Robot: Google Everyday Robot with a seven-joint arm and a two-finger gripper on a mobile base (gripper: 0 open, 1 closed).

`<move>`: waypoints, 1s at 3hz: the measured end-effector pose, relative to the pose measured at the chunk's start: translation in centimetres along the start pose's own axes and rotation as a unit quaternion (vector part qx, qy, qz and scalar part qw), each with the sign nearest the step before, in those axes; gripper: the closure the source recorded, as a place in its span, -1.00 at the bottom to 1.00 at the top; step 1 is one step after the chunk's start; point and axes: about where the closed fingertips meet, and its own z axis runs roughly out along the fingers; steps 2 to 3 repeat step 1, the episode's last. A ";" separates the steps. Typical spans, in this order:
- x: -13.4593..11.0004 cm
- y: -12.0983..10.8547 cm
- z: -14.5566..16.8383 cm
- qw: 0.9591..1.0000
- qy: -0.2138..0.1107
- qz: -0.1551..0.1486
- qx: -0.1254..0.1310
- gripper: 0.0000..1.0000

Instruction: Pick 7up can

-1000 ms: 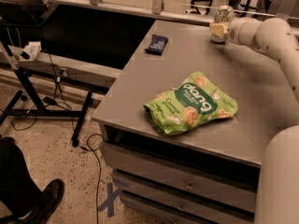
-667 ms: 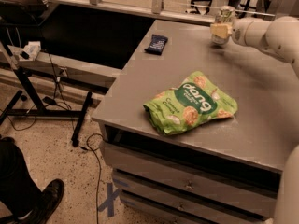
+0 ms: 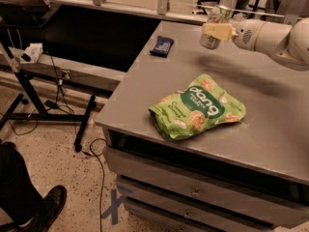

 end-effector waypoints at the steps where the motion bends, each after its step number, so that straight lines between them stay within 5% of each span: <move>1: 0.2 2.6 0.5 0.999 0.005 0.012 -0.043 1.00; 3: 0.2 2.6 0.5 0.999 0.005 0.012 -0.043 1.00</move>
Offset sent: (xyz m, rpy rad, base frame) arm 0.0000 0.0000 0.0000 0.0000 0.0000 0.0000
